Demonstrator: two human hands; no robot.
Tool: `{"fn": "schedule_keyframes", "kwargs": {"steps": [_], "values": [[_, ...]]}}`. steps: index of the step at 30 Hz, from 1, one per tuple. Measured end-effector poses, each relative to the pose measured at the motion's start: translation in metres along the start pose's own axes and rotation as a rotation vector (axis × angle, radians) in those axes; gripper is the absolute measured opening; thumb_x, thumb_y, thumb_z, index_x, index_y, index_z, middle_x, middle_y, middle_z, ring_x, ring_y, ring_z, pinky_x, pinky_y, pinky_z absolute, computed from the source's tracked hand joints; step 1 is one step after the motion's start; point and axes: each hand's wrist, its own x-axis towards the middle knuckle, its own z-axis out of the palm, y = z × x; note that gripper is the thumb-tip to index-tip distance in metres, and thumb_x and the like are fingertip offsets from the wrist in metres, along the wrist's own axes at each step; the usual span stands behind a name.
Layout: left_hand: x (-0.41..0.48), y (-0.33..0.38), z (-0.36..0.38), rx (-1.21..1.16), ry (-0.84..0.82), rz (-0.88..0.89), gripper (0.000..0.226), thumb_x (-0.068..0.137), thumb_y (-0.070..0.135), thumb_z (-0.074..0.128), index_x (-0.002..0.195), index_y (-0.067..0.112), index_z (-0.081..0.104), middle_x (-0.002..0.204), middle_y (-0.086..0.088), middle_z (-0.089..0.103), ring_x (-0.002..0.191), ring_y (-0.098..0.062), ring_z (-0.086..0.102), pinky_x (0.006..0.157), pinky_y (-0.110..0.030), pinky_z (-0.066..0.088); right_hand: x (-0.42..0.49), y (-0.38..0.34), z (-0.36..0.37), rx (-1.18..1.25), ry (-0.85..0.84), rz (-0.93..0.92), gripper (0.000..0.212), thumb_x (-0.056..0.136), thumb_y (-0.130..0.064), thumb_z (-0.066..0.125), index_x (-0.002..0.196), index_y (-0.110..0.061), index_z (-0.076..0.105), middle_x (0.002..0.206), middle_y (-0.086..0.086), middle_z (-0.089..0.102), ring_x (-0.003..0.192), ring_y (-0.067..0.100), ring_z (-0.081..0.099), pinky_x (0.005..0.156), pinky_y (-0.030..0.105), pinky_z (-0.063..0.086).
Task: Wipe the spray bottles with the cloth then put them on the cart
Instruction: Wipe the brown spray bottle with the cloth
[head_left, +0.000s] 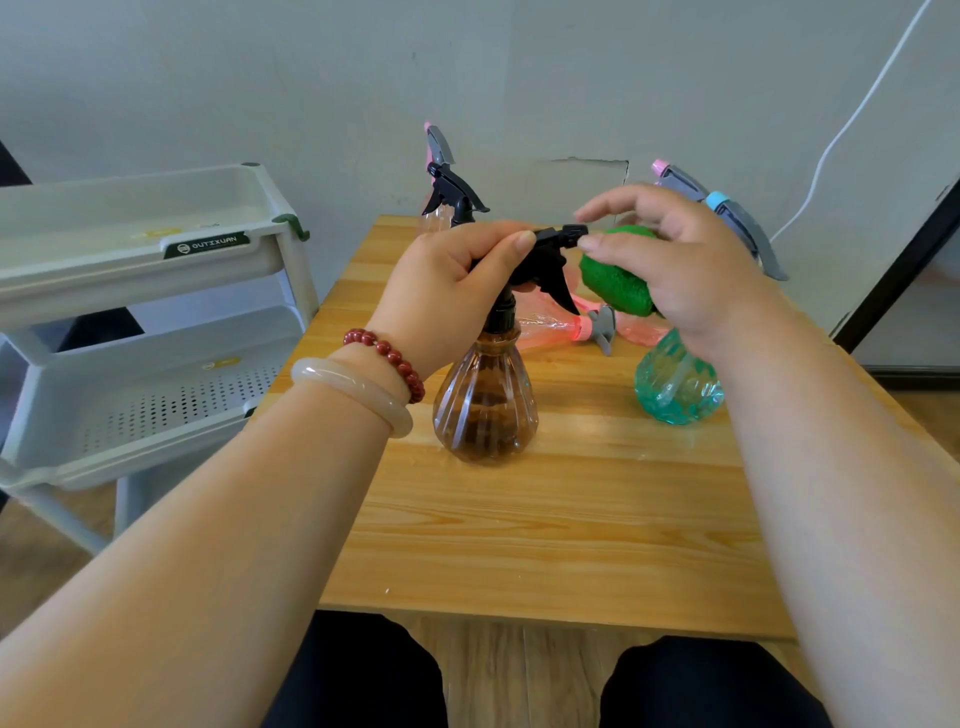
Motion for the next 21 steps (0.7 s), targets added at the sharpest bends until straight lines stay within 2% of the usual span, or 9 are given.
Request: {"fn": "schedule_keyframes", "kwargs": {"steps": [2,5,8,9,11,13,16,18,21], "values": [[0.0001,0.0001,0.0002,-0.008,0.0,0.001,0.023,0.104,0.023,0.049,0.115,0.026,0.068,0.085,0.022,0.064,0.08,0.017,0.058,0.071,-0.002,0.043,0.0012,-0.0012,0.0028,-0.007,0.017,0.002,0.013,0.087,-0.027,0.071,0.081,-0.038,0.069,0.079,-0.014,0.063,0.081,0.008,0.062,0.073,0.025,0.049],[-0.0001,0.0005,-0.0001,-0.011,-0.003,0.004,0.02,0.104,0.023,0.049,0.111,0.032,0.065,0.086,0.022,0.064,0.082,0.018,0.058,0.073,-0.001,0.043,0.0045,-0.0046,0.0073,-0.066,0.052,0.005,0.016,0.089,-0.041,0.068,0.074,-0.035,0.07,0.068,-0.015,0.065,0.071,0.002,0.061,0.07,0.023,0.049],[-0.0005,0.0011,0.0,-0.01,-0.001,0.008,0.019,0.103,0.023,0.049,0.108,0.035,0.062,0.086,0.023,0.063,0.082,0.02,0.057,0.073,0.0,0.042,0.0055,-0.0044,0.0034,-0.068,0.028,0.018,0.021,0.091,-0.054,0.06,0.08,-0.039,0.069,0.08,-0.021,0.065,0.083,-0.005,0.06,0.08,0.024,0.045],[-0.0005,0.0009,-0.0003,-0.011,0.001,0.009,0.018,0.103,0.023,0.049,0.108,0.035,0.062,0.086,0.023,0.063,0.082,0.019,0.057,0.073,-0.001,0.043,0.0047,-0.0046,0.0015,-0.033,-0.001,0.023,0.016,0.089,-0.054,0.061,0.084,-0.042,0.07,0.085,-0.02,0.066,0.089,-0.001,0.061,0.083,0.027,0.045],[-0.0002,0.0007,-0.0004,-0.012,-0.001,0.012,0.019,0.103,0.023,0.049,0.109,0.035,0.062,0.086,0.022,0.064,0.081,0.017,0.058,0.072,-0.001,0.043,0.0032,-0.0033,-0.0019,-0.004,-0.046,0.029,0.004,0.085,-0.042,0.067,0.088,-0.043,0.07,0.087,-0.012,0.065,0.086,0.01,0.063,0.08,0.03,0.049],[-0.0003,0.0006,-0.0006,-0.017,-0.004,0.01,0.02,0.104,0.022,0.049,0.11,0.033,0.064,0.085,0.021,0.065,0.08,0.017,0.058,0.071,-0.002,0.043,0.0022,-0.0026,-0.0004,-0.034,-0.035,0.005,0.009,0.087,-0.03,0.071,0.085,-0.039,0.07,0.086,-0.006,0.064,0.084,0.015,0.063,0.078,0.031,0.052],[-0.0002,-0.0003,-0.0005,-0.019,-0.002,0.003,0.022,0.104,0.023,0.049,0.115,0.028,0.067,0.087,0.02,0.065,0.082,0.017,0.059,0.072,-0.002,0.043,0.0029,-0.0044,0.0064,-0.07,0.016,0.02,0.016,0.091,-0.043,0.065,0.079,-0.034,0.071,0.08,-0.009,0.069,0.079,0.007,0.063,0.076,0.025,0.049],[0.0001,-0.0011,-0.0005,-0.019,-0.001,-0.004,0.023,0.103,0.024,0.049,0.116,0.025,0.068,0.089,0.018,0.067,0.084,0.016,0.06,0.073,-0.002,0.044,0.0022,-0.0039,0.006,-0.09,0.004,0.059,0.024,0.092,-0.053,0.057,0.09,-0.034,0.071,0.084,-0.015,0.068,0.083,-0.002,0.061,0.079,0.022,0.046],[0.0003,-0.0011,-0.0006,-0.02,-0.008,0.001,0.022,0.104,0.023,0.049,0.115,0.026,0.068,0.088,0.017,0.068,0.083,0.015,0.06,0.073,-0.003,0.044,0.0007,-0.0057,0.005,-0.008,-0.014,0.04,0.009,0.091,-0.04,0.063,0.09,-0.034,0.07,0.079,-0.013,0.066,0.078,0.007,0.063,0.075,0.027,0.047]]}}
